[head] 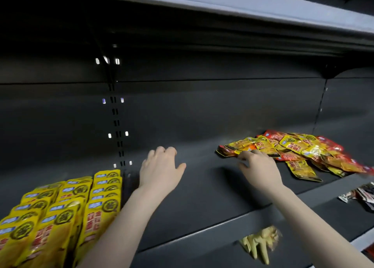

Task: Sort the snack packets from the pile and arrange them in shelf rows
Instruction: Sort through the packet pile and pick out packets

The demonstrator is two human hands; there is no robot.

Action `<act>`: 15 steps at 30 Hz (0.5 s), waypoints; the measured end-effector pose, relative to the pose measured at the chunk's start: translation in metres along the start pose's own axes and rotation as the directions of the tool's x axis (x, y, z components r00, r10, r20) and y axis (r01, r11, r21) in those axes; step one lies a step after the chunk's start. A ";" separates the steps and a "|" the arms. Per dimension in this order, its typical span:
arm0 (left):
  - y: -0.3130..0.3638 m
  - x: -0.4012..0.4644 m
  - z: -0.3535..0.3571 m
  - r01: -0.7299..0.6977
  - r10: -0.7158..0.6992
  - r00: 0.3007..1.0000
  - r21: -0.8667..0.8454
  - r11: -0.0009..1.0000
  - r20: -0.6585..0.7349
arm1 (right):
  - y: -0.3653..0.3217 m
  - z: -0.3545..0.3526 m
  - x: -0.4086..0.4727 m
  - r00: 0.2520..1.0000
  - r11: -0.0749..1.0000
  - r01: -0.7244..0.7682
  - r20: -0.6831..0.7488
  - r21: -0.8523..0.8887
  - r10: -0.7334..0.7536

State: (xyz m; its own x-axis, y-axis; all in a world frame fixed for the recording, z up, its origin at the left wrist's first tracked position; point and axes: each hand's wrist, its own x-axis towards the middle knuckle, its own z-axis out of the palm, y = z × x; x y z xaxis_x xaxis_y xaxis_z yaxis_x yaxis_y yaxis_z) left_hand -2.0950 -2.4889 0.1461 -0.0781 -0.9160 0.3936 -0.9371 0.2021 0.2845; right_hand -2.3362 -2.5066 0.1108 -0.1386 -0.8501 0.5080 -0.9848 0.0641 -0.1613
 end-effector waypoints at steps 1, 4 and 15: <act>0.011 0.004 0.008 0.010 -0.011 1.000 0.009 1.000 0.012 | 0.014 0.002 0.007 1.000 1.000 0.008 0.003 -0.003 -0.008; 0.052 0.016 0.035 0.060 -0.061 0.997 0.030 0.998 0.041 | 0.059 0.005 0.028 0.998 0.998 0.061 -0.005 0.008 -0.061; 0.195 0.069 0.125 0.037 -0.044 0.994 0.075 0.997 0.099 | 0.206 0.005 0.084 0.987 0.986 0.162 0.018 0.028 -0.162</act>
State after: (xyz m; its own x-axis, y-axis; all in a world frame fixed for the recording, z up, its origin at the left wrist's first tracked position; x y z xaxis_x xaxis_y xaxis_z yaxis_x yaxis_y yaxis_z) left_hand -2.3257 -2.5558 0.1192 -0.0696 -0.9539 0.2920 -0.9622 0.1415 0.2327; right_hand -2.5503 -2.5674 0.1154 0.0252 -0.8587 0.5118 -0.9909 -0.0893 -0.1010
